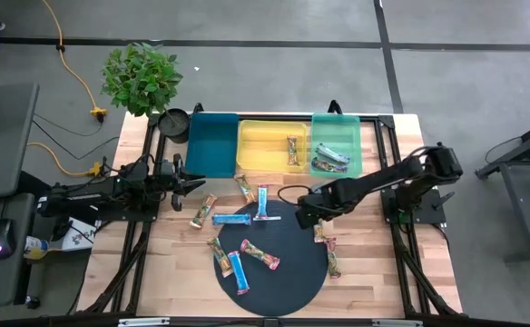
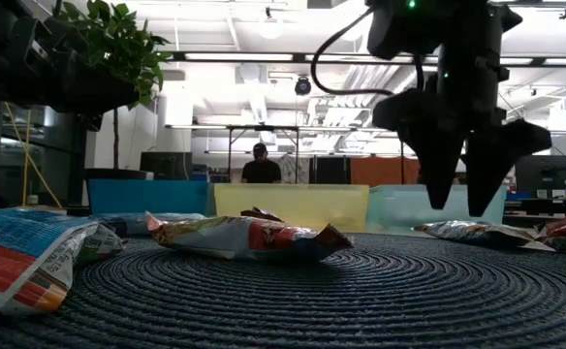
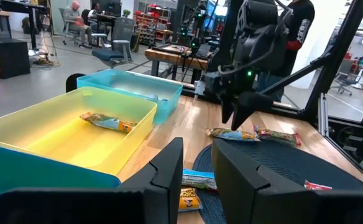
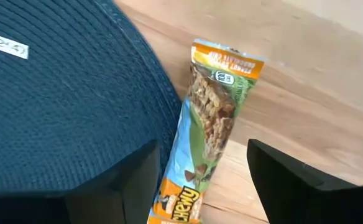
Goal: Pick and place Granola Bars by type
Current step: Put the orange granola bar into the yellow bin
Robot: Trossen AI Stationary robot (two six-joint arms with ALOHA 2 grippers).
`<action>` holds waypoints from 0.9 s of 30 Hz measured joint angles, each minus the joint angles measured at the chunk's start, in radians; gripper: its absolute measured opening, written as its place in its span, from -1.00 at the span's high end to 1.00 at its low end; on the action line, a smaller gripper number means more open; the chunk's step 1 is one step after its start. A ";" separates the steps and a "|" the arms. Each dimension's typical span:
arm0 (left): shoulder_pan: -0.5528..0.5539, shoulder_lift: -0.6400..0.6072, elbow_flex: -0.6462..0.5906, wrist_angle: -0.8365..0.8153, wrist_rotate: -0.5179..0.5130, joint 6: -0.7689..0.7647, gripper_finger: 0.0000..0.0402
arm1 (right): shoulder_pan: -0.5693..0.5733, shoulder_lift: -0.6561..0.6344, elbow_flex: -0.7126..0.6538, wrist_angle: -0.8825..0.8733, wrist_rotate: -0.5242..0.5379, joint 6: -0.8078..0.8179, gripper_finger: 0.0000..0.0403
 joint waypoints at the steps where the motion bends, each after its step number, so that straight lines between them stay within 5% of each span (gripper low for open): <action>1: 0.000 0.000 0.000 0.000 0.000 0.000 0.59 | 0.003 0.007 0.000 0.004 0.000 0.004 -0.13; 27: 0.000 0.000 0.000 0.000 0.000 0.000 0.59 | 0.031 0.106 0.000 0.040 -0.073 0.071 -0.13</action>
